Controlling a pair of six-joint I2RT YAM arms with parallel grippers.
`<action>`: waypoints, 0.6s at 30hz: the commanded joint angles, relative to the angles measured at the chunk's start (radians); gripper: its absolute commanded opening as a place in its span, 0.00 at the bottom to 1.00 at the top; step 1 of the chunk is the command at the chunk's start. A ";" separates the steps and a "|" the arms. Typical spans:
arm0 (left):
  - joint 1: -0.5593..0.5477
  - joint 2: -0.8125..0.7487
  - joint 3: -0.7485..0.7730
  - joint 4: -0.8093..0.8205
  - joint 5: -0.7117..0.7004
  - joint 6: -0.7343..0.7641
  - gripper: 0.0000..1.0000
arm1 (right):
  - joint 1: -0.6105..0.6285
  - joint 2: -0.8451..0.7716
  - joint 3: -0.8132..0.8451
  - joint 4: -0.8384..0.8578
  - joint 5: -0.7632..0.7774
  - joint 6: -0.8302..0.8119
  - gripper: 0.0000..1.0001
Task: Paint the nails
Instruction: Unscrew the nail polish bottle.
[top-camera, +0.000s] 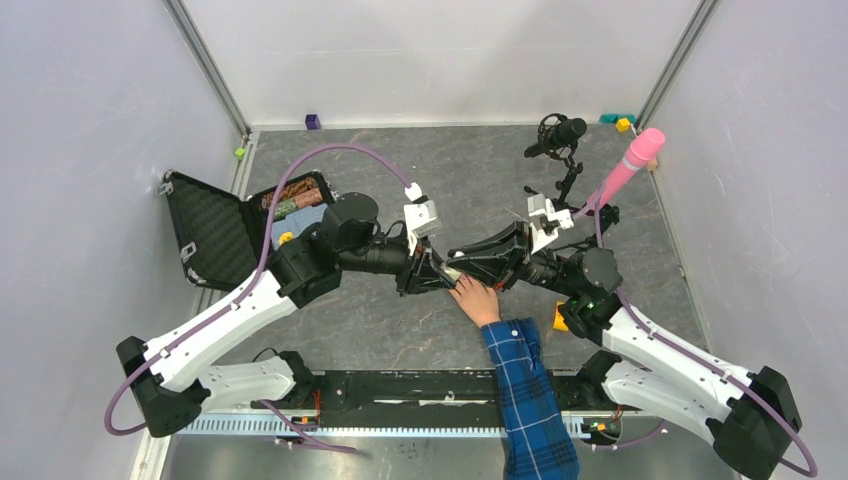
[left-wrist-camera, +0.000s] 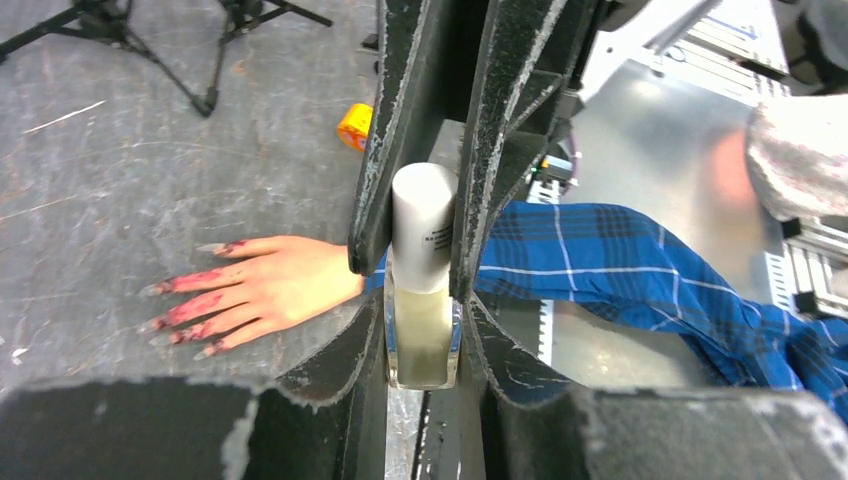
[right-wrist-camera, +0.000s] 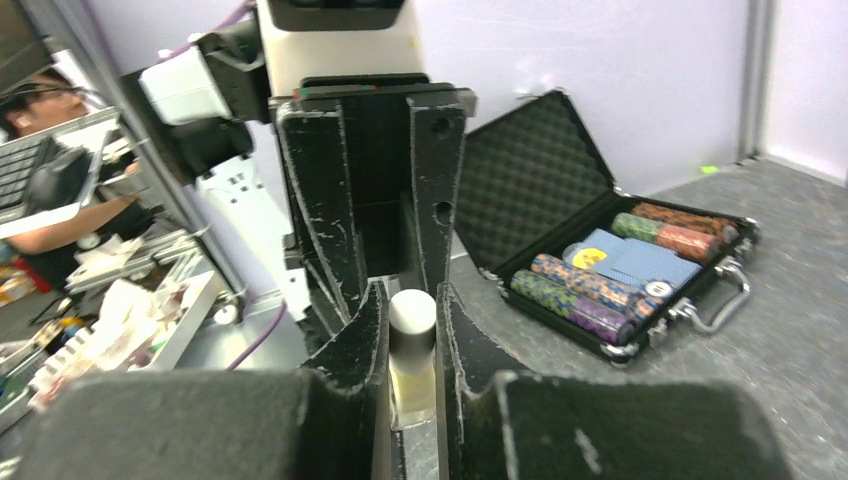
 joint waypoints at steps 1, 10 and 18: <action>-0.015 -0.017 0.040 0.031 0.241 0.026 0.02 | -0.005 0.030 -0.026 0.151 -0.163 0.020 0.00; -0.015 -0.005 0.020 0.077 0.315 -0.001 0.02 | -0.005 0.027 -0.026 0.181 -0.231 -0.003 0.00; -0.016 -0.005 0.003 0.089 0.151 -0.007 0.02 | -0.005 -0.029 0.042 -0.125 0.003 -0.201 0.54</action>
